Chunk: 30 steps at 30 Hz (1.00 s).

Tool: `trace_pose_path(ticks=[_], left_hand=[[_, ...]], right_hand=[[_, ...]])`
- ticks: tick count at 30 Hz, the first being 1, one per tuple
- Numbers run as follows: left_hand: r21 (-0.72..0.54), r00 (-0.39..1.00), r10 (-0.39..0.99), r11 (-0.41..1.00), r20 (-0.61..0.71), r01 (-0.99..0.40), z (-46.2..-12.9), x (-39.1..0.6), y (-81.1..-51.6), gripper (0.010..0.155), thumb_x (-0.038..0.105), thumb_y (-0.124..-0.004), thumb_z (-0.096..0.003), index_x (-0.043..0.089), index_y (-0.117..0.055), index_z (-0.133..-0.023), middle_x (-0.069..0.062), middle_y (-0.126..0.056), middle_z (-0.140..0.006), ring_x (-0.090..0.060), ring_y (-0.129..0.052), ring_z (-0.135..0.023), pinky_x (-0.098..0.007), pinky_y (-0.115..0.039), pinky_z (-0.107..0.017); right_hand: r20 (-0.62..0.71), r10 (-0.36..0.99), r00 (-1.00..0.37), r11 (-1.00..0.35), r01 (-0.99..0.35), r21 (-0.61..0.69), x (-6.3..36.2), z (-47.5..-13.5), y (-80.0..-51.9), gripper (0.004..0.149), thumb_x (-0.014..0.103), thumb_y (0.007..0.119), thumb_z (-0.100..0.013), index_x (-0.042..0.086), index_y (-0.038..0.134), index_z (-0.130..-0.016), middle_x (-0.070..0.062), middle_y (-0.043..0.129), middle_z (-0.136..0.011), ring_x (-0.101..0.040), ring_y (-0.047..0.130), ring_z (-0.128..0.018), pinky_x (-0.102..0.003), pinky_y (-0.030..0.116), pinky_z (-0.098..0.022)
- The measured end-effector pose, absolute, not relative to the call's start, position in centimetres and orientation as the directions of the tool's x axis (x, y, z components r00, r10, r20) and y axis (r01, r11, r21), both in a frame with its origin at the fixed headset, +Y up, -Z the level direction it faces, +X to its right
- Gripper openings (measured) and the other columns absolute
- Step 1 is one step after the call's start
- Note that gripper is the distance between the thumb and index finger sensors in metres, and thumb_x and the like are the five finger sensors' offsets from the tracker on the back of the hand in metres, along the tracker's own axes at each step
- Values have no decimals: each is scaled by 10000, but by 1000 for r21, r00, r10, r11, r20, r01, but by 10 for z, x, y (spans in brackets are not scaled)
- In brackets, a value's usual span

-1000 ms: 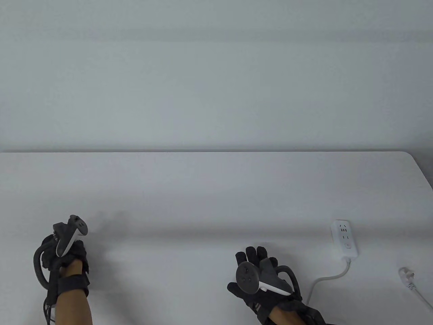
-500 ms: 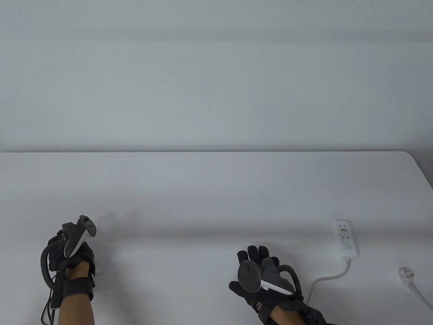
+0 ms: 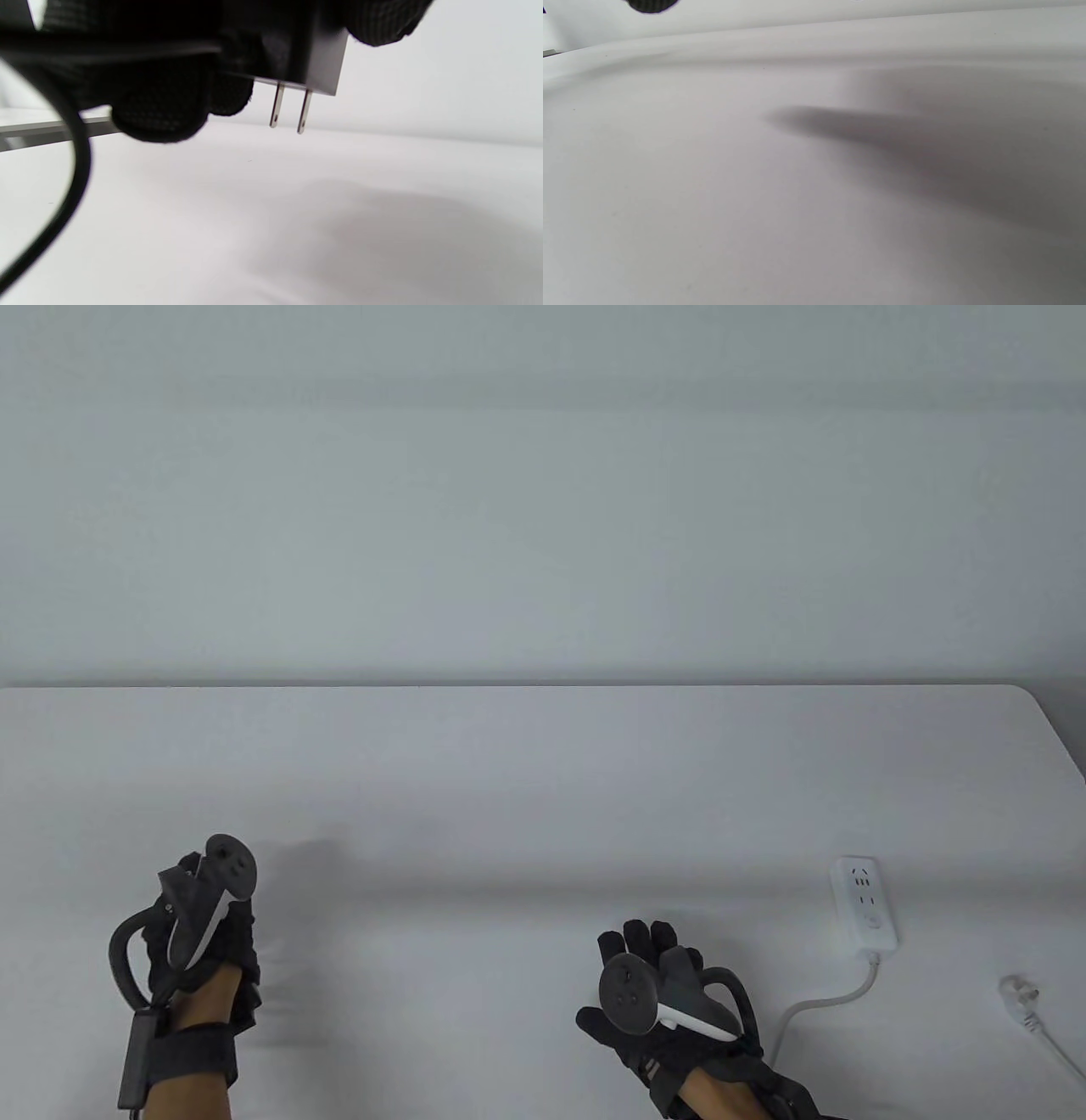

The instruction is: Insert the power adapter into the power strip

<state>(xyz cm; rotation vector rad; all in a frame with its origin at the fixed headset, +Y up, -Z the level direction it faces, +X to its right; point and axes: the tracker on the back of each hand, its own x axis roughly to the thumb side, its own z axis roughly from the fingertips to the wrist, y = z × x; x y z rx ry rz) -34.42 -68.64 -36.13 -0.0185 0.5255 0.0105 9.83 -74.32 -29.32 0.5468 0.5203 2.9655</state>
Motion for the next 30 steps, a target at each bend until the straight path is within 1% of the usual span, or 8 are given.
trace_pose_path(ticks=[4, 8, 12, 18, 20, 23, 26, 30], left_hand=[[49, 902, 67, 997, -426, -52, -354, -319, -671, 704, 625, -646, -464, 131, -706, -961, -133, -956, -662, -188, -1072, -259, -351, -955, -206], [144, 938, 126, 986, -323, -83, -347, -290, -656, 698, 645, -712, -426, 148, -774, -912, -107, -993, -646, -170, -1110, -261, -326, -998, -207], [167, 954, 196, 973, -226, -160, -343, -258, -650, 703, 614, -741, -426, 150, -767, -953, -124, -991, -685, -204, -1119, -309, -361, -1004, -254], [179, 967, 230, 962, -111, -209, -335, -216, -648, 708, 566, -764, -434, 153, -746, -1008, -137, -980, -736, -231, -1120, -369, -389, -1003, -314], [172, 960, 265, 954, -91, -247, -333, -205, -650, 709, 551, -774, -436, 150, -737, -1020, -142, -973, -752, -242, -1115, -386, -400, -997, -330], [118, 948, 309, 947, -77, -299, -332, -191, -657, 713, 531, -784, -443, 138, -720, -1035, -147, -965, -769, -254, -1108, -400, -411, -987, -341], [59, 917, 395, 918, -55, -392, -331, -177, -669, 711, 508, -794, -451, 136, -701, -1050, -158, -954, -789, -272, -1099, -426, -428, -974, -361], [-5, 915, 402, 915, -21, -403, -329, -157, -685, 708, 473, -787, -472, 137, -653, -1081, -170, -919, -837, -288, -1078, -481, -446, -953, -406]], right_hand=[[331, 143, -933, -938, -21, 346, 99, -293, -743, 896, 604, 523, -537, 20, 170, -1119, -352, 185, -1146, -622, 210, -995, -745, 338, -651], [332, 136, -933, -939, -14, 344, 98, -294, -742, 896, 604, 523, -537, 21, 168, -1118, -353, 180, -1145, -622, 212, -996, -744, 339, -652], [330, 140, -933, -935, -15, 355, 98, -294, -743, 896, 603, 523, -537, 20, 168, -1118, -354, 179, -1145, -623, 212, -994, -744, 340, -652], [329, 142, -934, -934, -16, 358, 98, -294, -742, 897, 604, 522, -537, 21, 165, -1118, -355, 174, -1143, -623, 211, -995, -745, 339, -652], [329, 140, -934, -933, -13, 359, 98, -294, -743, 896, 604, 522, -538, 21, 166, -1117, -357, 175, -1143, -624, 210, -994, -745, 340, -651], [329, 139, -934, -930, -9, 367, 97, -294, -743, 897, 604, 522, -538, 21, 164, -1118, -357, 174, -1143, -623, 209, -994, -745, 339, -652], [331, 135, -934, -928, -2, 372, 96, -294, -743, 901, 604, 522, -538, 19, 152, -1115, -357, 174, -1143, -623, 208, -995, -745, 338, -651], [327, 135, -935, -924, 1, 383, 96, -293, -743, 905, 605, 521, -538, 14, 147, -1113, -358, 175, -1143, -623, 207, -994, -746, 337, -651]])
